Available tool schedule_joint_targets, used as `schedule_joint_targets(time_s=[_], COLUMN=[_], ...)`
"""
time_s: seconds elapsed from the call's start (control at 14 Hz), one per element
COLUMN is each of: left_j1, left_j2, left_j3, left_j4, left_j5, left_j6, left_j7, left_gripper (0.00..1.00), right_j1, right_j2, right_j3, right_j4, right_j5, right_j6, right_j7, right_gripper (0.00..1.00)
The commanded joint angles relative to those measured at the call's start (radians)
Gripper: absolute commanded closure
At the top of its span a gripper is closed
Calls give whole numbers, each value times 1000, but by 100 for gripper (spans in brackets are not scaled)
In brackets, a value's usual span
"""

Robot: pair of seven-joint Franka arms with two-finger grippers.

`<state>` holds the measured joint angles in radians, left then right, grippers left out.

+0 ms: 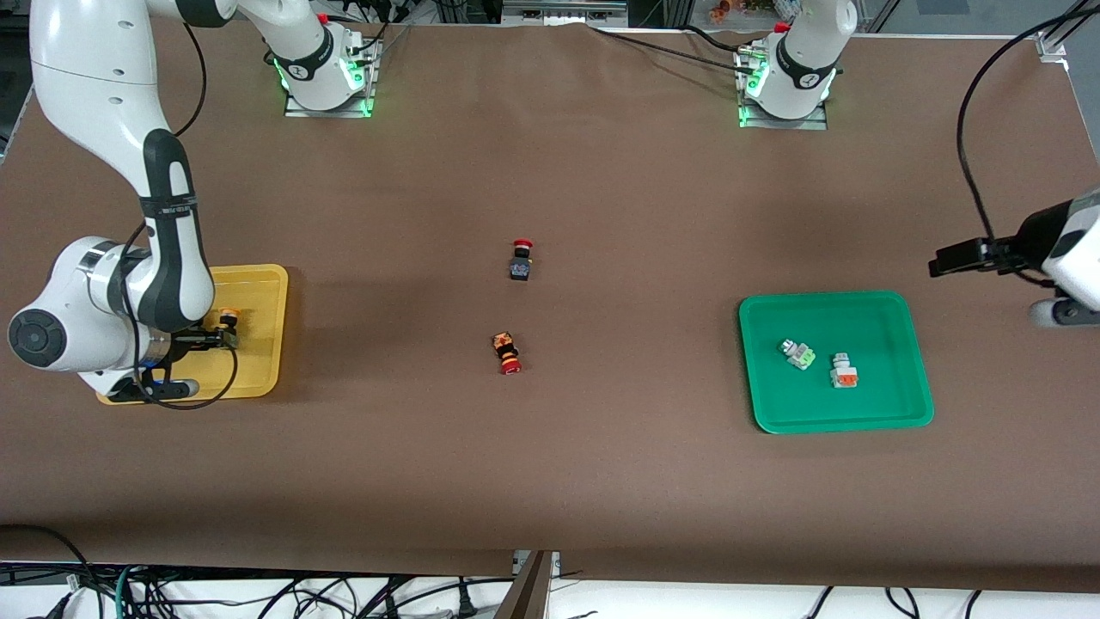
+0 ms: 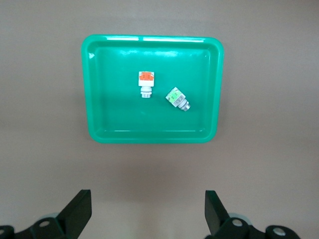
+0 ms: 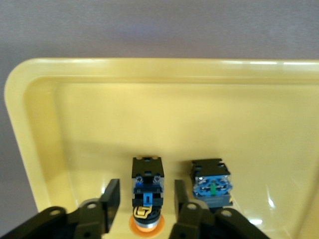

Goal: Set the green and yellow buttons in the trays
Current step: 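Lower the blue button into the yellow tray and open the right gripper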

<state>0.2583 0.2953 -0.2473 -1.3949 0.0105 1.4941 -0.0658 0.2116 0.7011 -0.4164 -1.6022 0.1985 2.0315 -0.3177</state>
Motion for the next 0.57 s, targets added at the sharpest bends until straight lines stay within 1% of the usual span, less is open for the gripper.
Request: schedule_joint_targets(time_s=[0.0,0.07,0.14,0.29,0.43,0.5], left_j1=[-14,-16,-16,-13,-10,-5], left_j2=[33,19,-19,-130,-299,-359], left_j3=[-1,-1,-3,-3,-4,-6], left_j4=[2,-4,-16,-85,-247,-313], left_j5=[51,55,66,66,65,65], left_j6=[34,32,20,-20,-8,0], left_j7=[-28,-44,-43,-49,-54,-58], left_gripper=[0,0,0,0,0,0], right_j1=[6,8,9,9,0,3], right_j2=[-20,-25,-29,-29,-29,-29], right_j3=[4,4,5,2,1,-2], right_j4=[30,57,92,201,295,318], right_j5=[12,13,18,19,18,16], right_j6=[-5,-13,-42,-159,-264,-295], right_j7=[-6,-7,-7,-7,-6,-3], right_gripper=[0,0,0,0,0,0])
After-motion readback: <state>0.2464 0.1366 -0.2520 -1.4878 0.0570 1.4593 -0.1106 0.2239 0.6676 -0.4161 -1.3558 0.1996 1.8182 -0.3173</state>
